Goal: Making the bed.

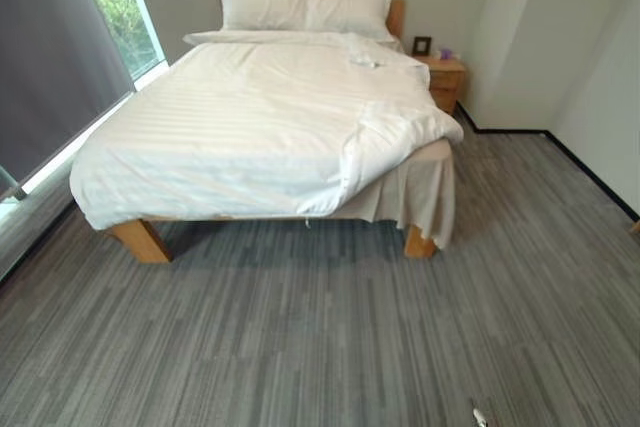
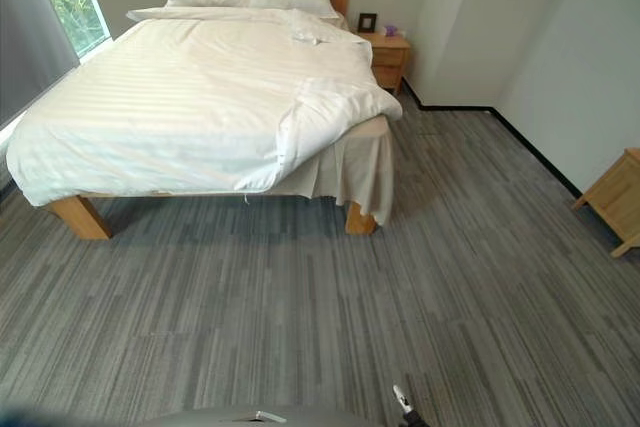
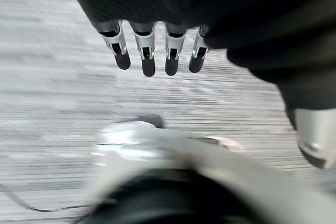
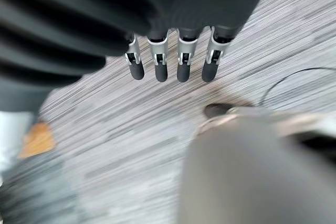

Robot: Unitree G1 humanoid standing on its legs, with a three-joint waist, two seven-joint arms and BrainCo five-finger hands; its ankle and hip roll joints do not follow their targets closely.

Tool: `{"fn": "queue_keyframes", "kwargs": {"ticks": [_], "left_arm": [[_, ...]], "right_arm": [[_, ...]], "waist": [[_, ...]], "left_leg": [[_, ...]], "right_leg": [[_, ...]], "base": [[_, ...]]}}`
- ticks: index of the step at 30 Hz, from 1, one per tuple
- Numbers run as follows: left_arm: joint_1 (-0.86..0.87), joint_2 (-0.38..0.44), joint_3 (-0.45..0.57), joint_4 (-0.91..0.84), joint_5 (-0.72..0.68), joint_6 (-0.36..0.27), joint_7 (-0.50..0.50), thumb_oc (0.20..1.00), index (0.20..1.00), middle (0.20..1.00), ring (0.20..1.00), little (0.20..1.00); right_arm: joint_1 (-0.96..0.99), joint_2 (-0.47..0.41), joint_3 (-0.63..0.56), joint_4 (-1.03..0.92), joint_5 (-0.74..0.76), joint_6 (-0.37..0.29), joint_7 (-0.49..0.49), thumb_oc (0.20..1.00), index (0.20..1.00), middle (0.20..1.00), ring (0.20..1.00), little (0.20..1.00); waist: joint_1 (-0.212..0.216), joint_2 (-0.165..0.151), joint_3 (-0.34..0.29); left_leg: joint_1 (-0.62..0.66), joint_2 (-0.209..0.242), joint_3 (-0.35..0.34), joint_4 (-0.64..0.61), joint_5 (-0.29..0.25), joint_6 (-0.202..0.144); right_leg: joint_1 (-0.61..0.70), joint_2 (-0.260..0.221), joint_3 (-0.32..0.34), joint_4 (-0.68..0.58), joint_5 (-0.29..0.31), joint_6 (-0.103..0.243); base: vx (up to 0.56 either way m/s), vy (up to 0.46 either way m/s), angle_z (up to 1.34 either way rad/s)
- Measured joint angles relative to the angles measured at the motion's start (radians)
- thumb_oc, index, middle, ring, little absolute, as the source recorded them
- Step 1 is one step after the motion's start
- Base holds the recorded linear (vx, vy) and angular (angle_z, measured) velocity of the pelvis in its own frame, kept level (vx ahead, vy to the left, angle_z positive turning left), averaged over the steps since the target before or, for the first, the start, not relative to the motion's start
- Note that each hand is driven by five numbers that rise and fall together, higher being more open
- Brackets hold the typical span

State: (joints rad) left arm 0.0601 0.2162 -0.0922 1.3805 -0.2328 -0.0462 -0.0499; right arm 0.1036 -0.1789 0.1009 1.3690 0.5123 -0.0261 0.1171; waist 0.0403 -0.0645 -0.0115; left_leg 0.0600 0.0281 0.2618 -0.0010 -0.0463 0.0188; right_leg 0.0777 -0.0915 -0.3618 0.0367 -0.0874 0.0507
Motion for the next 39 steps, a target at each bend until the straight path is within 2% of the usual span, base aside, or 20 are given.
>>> {"fn": "queue_keyframes", "kwargs": {"ticks": [3, 5, 9, 11, 12, 14, 17, 20, 22, 25, 27, 29, 30, 31, 33, 34, 35, 36, 39], "left_arm": [[-0.029, 0.004, -0.002, -0.015, -0.002, -0.010, 0.000, 1.000, 1.000, 1.000, 1.000, 1.000], [-0.053, 0.010, -0.063, -0.041, 0.001, -0.017, -0.001, 1.000, 1.000, 1.000, 1.000, 1.000], [-0.113, 0.012, -0.090, -0.053, 0.020, -0.020, -0.001, 1.000, 1.000, 1.000, 1.000, 1.000], [-0.136, 0.035, -0.114, -0.140, 0.020, -0.011, 0.002, 1.000, 1.000, 1.000, 1.000, 1.000], [-0.163, 0.049, -0.105, -0.203, 0.015, -0.034, 0.007, 1.000, 1.000, 1.000, 1.000, 1.000], [-0.182, 0.060, -0.117, -0.266, 0.010, -0.039, 0.009, 1.000, 1.000, 1.000, 1.000, 1.000], [-0.211, 0.099, -0.135, -0.501, -0.030, -0.040, 0.015, 1.000, 1.000, 1.000, 1.000, 1.000], [-0.220, 0.115, -0.129, -0.665, -0.079, -0.063, 0.036, 1.000, 1.000, 1.000, 1.000, 1.000], [-0.219, 0.120, -0.130, -0.721, -0.081, -0.073, 0.038, 1.000, 1.000, 1.000, 1.000, 1.000], [-0.153, 0.143, -0.135, -0.893, -0.120, -0.067, 0.028, 1.000, 1.000, 1.000, 1.000, 1.000], [-0.142, 0.145, -0.138, -0.926, -0.121, -0.072, 0.008, 1.000, 1.000, 1.000, 1.000, 1.000], [-0.144, 0.145, -0.139, -0.957, -0.121, -0.070, 0.001, 1.000, 1.000, 1.000, 1.000, 1.000], [-0.143, 0.145, -0.139, -0.987, -0.121, -0.070, -0.001, 1.000, 1.000, 1.000, 1.000, 1.000], [-0.144, 0.140, -0.137, -0.994, -0.121, -0.073, 0.000, 1.000, 1.000, 1.000, 1.000, 1.000], [-0.144, 0.145, -0.137, -0.994, -0.121, -0.074, 0.003, 1.000, 1.000, 1.000, 1.000, 1.000], [-0.140, 0.161, -0.135, -1.005, -0.117, -0.066, 0.005, 1.000, 1.000, 1.000, 1.000, 1.000], [-0.138, 0.165, -0.134, -1.010, -0.114, -0.062, 0.005, 1.000, 1.000, 1.000, 1.000, 1.000], [-0.114, 0.193, -0.124, -1.052, -0.109, -0.059, 0.005, 1.000, 1.000, 1.000, 1.000, 1.000], [-0.050, 0.197, -0.063, -1.136, -0.107, -0.061, 0.005, 1.000, 1.000, 1.000, 1.000, 1.000]], "right_arm": [[0.014, -0.001, -0.003, 0.016, -0.001, 0.005, 0.000, 1.000, 1.000, 1.000, 1.000, 1.000], [0.029, -0.008, -0.008, 0.024, -0.001, 0.011, 0.000, 1.000, 1.000, 1.000, 1.000, 1.000], [0.015, -0.017, -0.016, 0.009, 0.010, 0.016, 0.002, 1.000, 1.000, 1.000, 1.000, 1.000], [-0.001, -0.049, -0.025, -0.132, 0.057, 0.025, 0.000, 1.000, 1.000, 1.000, 1.000, 1.000], [-0.021, -0.069, -0.026, -0.207, 0.082, -0.003, 0.000, 1.000, 1.000, 1.000, 1.000, 1.000], [-0.038, -0.088, -0.024, -0.273, 0.086, -0.016, -0.005, 1.000, 1.000, 1.000, 1.000, 1.000], [-0.041, -0.166, 0.009, -0.621, 0.076, -0.017, -0.016, 1.000, 1.000, 1.000, 1.000, 1.000], [-0.104, -0.211, 0.057, -0.750, 0.034, -0.049, -0.024, 1.000, 1.000, 1.000, 1.000, 1.000], [-0.135, -0.215, 0.085, -0.773, 0.021, -0.051, -0.019, 1.000, 1.000, 1.000, 1.000, 1.000], [-0.121, -0.220, 0.106, -0.860, -0.025, -0.046, 0.001, 1.000, 1.000, 1.000, 1.000, 1.000], [-0.092, -0.219, 0.106, -0.876, -0.043, -0.044, 0.009, 1.000, 1.000, 1.000, 1.000, 1.000], [-0.059, -0.236, 0.096, -0.939, -0.045, -0.041, 0.010, 1.000, 1.000, 1.000, 1.000, 1.000], [-0.011, -0.238, 0.074, -0.999, -0.045, -0.041, 0.019, 1.000, 1.000, 1.000, 1.000, 1.000], [0.018, -0.235, 0.061, -1.018, -0.045, -0.044, 0.024, 1.000, 1.000, 1.000, 1.000, 1.000], [0.039, -0.232, 0.065, -1.004, -0.045, -0.043, 0.028, 1.000, 1.000, 1.000, 1.000, 1.000], [0.052, -0.225, 0.063, -1.008, -0.045, -0.037, 0.032, 1.000, 1.000, 1.000, 1.000, 1.000], [0.056, -0.223, 0.062, -1.012, -0.044, -0.037, 0.033, 1.000, 1.000, 1.000, 1.000, 1.000], [0.080, -0.216, 0.062, -1.040, -0.044, -0.037, 0.038, 1.000, 1.000, 1.000, 1.000, 1.000], [0.069, -0.210, 0.037, -1.072, -0.045, -0.038, 0.035, 1.000, 1.000, 1.000, 1.000, 1.000]], "waist": [[-0.010, 0.001, 0.001], [-0.016, 0.009, 0.003], [-0.048, 0.006, 0.008], [-0.070, 0.019, 0.023], [-0.067, 0.020, 0.022], [-0.068, 0.024, 0.022], [-0.069, 0.039, 0.036], [-0.065, 0.026, 0.048], [-0.061, 0.015, 0.059], [-0.046, 0.004, 0.074], [-0.038, 0.007, 0.079], [-0.041, 0.035, 0.123], [-0.045, 0.042, 0.136], [-0.060, 0.045, 0.136], [-0.066, 0.039, 0.140], [-0.042, 0.025, 0.144], [-0.038, 0.022, 0.144], [-0.028, 0.007, 0.139], [-0.035, 0.006, 0.131]], "left_leg": [[0.014, -0.004, 0.004, -0.015, 0.005, 0.007], [0.033, -0.006, 0.023, -0.029, 0.007, 0.010], [0.057, -0.006, 0.052, -0.044, 0.007, 0.010], [0.067, -0.006, 0.070, -0.056, 0.007, 0.010], [0.079, -0.006, 0.083, -0.069, 0.011, 0.009], [0.082, -0.007, 0.085, -0.068, 0.012, 0.008], [0.082, -0.011, 0.085, -0.090, 0.029, 0.010], [0.088, -0.011, 0.084, -0.090, 0.031, 0.011], [0.090, -0.009, 0.088, -0.090, 0.031, 0.010], [0.090, -0.011, 0.091, -0.092, 0.031, 0.010], [0.094, -0.015, 0.085, -0.092, 0.030, 0.011], [0.094, -0.011, 0.068, -0.098, 0.031, 0.012], [0.077, -0.018, 0.036, -0.098, 0.029, 0.014], [0.060, -0.025, 0.000, -0.098, 0.035, 0.024], [0.046, -0.032, -0.022, -0.092, 0.042, 0.028], [0.043, -0.039, -0.021, -0.093, 0.045, 0.031], [0.042, -0.040, -0.023, -0.093, 0.045, 0.030], [0.041, -0.049, -0.036, -0.093, 0.049, 0.029], [0.048, -0.049, -0.055, -0.093, 0.054, 0.025]], "right_leg": [[0.009, 0.002, -0.001, -0.014, 0.011, 0.000], [0.018, 0.003, 0.014, -0.024, 0.019, 0.001], [0.028, 0.006, 0.040, -0.037, 0.026, 0.004], [0.025, 0.008, 0.057, -0.039, 0.028, 0.007], [0.031, 0.011, 0.066, -0.053, 0.037, 0.010], [0.037, 0.012, 0.069, -0.062, 0.043, 0.011], [0.037, 0.016, 0.069, -0.079, 0.064, 0.012], [0.047, 0.022, 0.075, -0.095, 0.076, 0.012], [0.048, 0.024, 0.082, -0.099, 0.077, 0.013], [0.050, 0.024, 0.083, -0.107, 0.081, 0.014], [0.056, 0.019, 0.073, -0.103, 0.082, 0.015], [0.041, 0.010, 0.036, -0.034, 0.079, 0.022], [0.020, -0.002, 0.047, 0.005, 0.060, 0.036], [0.002, 0.002, 0.098, 0.035, 0.048, 0.030], [-0.023, -0.019, 0.189, 0.050, 0.034, 0.051], [-0.002, -0.024, 0.191, 0.016, 0.031, 0.050], [0.005, -0.024, 0.187, 0.004, 0.032, 0.049], [0.050, -0.025, 0.167, -0.070, 0.043, 0.047], [0.096, -0.015, 0.142, -0.136, 0.069, 0.046]], "base": [[-0.01, 0.034, -0.04], [-0.02, 0.033, -0.21], [-0.01, 0.027, -0.25], [-0.04, 0.029, -0.28], [-0.06, 0.028, -0.21], [-0.05, 0.020, -0.09], [-0.04, 0.009, 0.00], [-0.03, 0.000, -0.04], [0.02, 0.029, -0.09], [0.01, 0.076, -0.04], [-0.08, 0.122, 0.09], [-0.07, 0.052, 0.32], [-0.02, 0.010, 0.61], [-0.02, -0.008, 0.83], [0.02, -0.056, 0.53], [0.07, -0.098, 0.06], [0.07, -0.090, 0.12], [0.07, -0.075, 0.22], [0.07, -0.036, 0.23]]}}
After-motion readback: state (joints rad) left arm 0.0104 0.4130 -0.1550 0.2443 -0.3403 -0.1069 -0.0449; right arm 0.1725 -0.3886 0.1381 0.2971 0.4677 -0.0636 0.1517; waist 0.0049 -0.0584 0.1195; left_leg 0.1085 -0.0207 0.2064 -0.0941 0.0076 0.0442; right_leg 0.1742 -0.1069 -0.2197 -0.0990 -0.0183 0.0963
